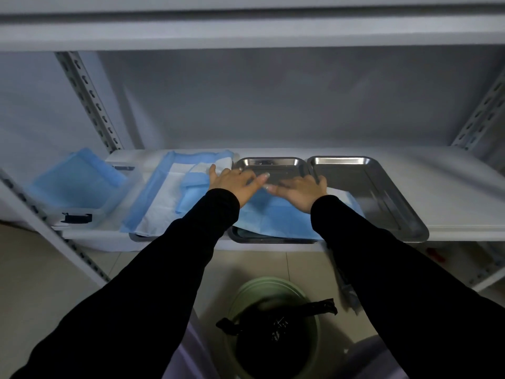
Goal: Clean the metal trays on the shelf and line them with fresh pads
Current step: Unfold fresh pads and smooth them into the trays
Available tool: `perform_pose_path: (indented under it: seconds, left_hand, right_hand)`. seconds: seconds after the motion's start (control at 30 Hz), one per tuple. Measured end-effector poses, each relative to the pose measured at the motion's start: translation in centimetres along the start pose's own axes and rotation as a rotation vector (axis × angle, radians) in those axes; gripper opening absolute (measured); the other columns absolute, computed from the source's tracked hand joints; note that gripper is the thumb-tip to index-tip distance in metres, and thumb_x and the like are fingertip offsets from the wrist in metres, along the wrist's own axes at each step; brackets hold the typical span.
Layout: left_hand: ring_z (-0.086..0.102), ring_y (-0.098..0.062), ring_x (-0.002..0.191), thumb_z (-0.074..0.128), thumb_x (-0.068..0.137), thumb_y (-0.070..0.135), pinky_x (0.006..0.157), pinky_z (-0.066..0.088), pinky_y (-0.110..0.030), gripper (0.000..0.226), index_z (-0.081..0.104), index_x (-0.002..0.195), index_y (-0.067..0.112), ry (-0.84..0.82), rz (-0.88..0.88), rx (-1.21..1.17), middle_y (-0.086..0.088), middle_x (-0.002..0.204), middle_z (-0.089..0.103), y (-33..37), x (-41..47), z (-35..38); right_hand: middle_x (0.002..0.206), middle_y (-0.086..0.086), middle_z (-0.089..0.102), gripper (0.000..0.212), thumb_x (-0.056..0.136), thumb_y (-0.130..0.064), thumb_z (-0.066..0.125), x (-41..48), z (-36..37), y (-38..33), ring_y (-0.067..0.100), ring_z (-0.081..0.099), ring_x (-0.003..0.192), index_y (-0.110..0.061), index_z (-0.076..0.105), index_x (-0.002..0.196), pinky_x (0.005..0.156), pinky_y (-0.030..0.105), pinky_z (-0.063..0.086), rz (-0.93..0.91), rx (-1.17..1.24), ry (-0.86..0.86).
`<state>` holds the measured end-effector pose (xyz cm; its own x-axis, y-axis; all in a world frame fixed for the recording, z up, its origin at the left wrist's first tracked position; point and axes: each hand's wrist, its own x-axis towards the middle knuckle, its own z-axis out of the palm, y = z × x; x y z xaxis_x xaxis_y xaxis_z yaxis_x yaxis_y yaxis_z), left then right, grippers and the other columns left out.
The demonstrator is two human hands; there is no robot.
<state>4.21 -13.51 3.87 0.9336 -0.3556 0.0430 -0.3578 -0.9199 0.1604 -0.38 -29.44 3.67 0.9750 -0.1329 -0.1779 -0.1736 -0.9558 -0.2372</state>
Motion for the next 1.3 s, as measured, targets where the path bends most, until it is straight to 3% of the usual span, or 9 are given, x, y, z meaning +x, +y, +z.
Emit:
perform_pose_path:
  seconds: [0.1, 0.2, 0.4, 0.53, 0.63, 0.7, 0.97, 1.13, 1.3]
  left_hand:
    - [0.043, -0.024, 0.123, 0.009, 0.099, 0.047, 0.112, 0.013, -0.046, 0.059, 0.059, 0.124, 0.028, -0.024, -0.007, 0.079, -0.007, 0.123, 0.058, 0.0, -0.4, -0.5]
    - [0.041, -0.024, 0.123, 0.017, 0.100, 0.043, 0.108, 0.018, -0.044, 0.049, 0.056, 0.126, 0.030, -0.085, 0.007, 0.213, -0.006, 0.123, 0.055, -0.1, -0.8, -0.7]
    - [0.035, -0.026, 0.127, 0.039, 0.094, 0.041, 0.110, 0.016, -0.046, 0.039, 0.055, 0.127, 0.029, -0.190, 0.024, 0.453, -0.004, 0.133, 0.047, -0.4, -1.5, -0.2]
    - [0.029, -0.025, 0.135, 0.049, 0.092, 0.036, 0.114, 0.005, -0.054, 0.032, 0.058, 0.122, 0.031, -0.191, 0.062, 0.442, -0.002, 0.139, 0.042, -0.7, -1.7, -0.1]
    - [0.045, -0.021, 0.127, 0.041, 0.096, 0.028, 0.113, -0.005, -0.060, 0.025, 0.057, 0.114, 0.022, -0.246, 0.053, 0.422, 0.002, 0.105, 0.060, -0.4, -1.7, -0.2]
    - [0.058, -0.021, 0.108, 0.039, 0.097, 0.025, 0.114, -0.005, -0.060, 0.026, 0.053, 0.117, 0.016, -0.263, 0.041, 0.397, 0.005, 0.075, 0.052, -0.2, -1.8, -0.4]
    - [0.052, -0.028, 0.117, 0.045, 0.093, 0.006, 0.101, 0.033, -0.040, 0.045, 0.040, 0.135, 0.021, 0.069, 0.058, 0.182, -0.007, 0.127, 0.054, 0.0, -0.8, -1.3]
    - [0.053, -0.031, 0.110, 0.041, 0.090, 0.000, 0.082, 0.042, -0.036, 0.039, 0.050, 0.125, 0.015, 0.277, 0.058, 0.091, -0.011, 0.121, 0.052, 0.4, -0.6, -2.7]
    - [0.049, -0.029, 0.113, 0.043, 0.086, -0.004, 0.092, 0.036, -0.035, 0.035, 0.056, 0.115, 0.011, 0.348, 0.050, 0.168, -0.009, 0.118, 0.054, 0.6, -1.1, -2.6]
  right_hand:
    - [0.144, 0.003, 0.045, 0.048, 0.101, -0.043, 0.017, -0.9, -0.6, -0.2, 0.028, 0.027, 0.140, -0.031, 0.054, 0.129, 0.113, 0.051, 0.009, -0.012, -0.021, 0.031]
    - [0.113, 0.003, 0.057, 0.031, 0.094, -0.020, 0.029, -1.6, -0.9, -0.2, 0.029, 0.042, 0.123, -0.024, 0.060, 0.097, 0.104, 0.046, 0.019, -0.011, -0.088, 0.047]
    - [0.130, 0.007, 0.055, 0.048, 0.086, -0.018, 0.043, -2.6, -0.9, 0.1, 0.027, 0.040, 0.126, -0.023, 0.048, 0.134, 0.105, 0.039, 0.023, 0.001, -0.198, -0.026]
    - [0.122, 0.008, 0.059, 0.049, 0.089, -0.016, 0.050, -3.1, -1.0, 0.2, 0.028, 0.054, 0.115, -0.017, 0.042, 0.137, 0.099, 0.036, 0.038, -0.015, -0.215, -0.057]
    - [0.121, 0.007, 0.061, 0.043, 0.087, -0.017, 0.061, -3.1, -1.2, 0.1, 0.026, 0.060, 0.109, -0.012, 0.050, 0.129, 0.089, 0.034, 0.046, 0.020, -0.204, -0.068]
    - [0.122, 0.007, 0.062, 0.041, 0.086, -0.017, 0.064, -3.0, -1.3, 0.0, 0.026, 0.061, 0.110, -0.011, 0.056, 0.126, 0.089, 0.035, 0.047, 0.053, -0.208, -0.062]
    - [0.116, 0.012, 0.060, 0.039, 0.089, -0.002, 0.045, -3.0, -2.0, 0.0, 0.032, 0.061, 0.106, -0.013, 0.054, 0.125, 0.084, 0.039, 0.049, 0.042, -0.261, 0.263]
    - [0.120, 0.013, 0.052, 0.043, 0.088, 0.001, 0.048, -2.7, -2.7, 0.1, 0.035, 0.060, 0.101, -0.012, 0.048, 0.129, 0.075, 0.035, 0.046, 0.022, -0.124, 0.472]
    - [0.129, 0.009, 0.043, 0.037, 0.087, -0.014, 0.055, -3.1, -2.0, 0.1, 0.031, 0.061, 0.100, -0.015, 0.057, 0.124, 0.068, 0.031, 0.039, 0.053, -0.162, 0.388]
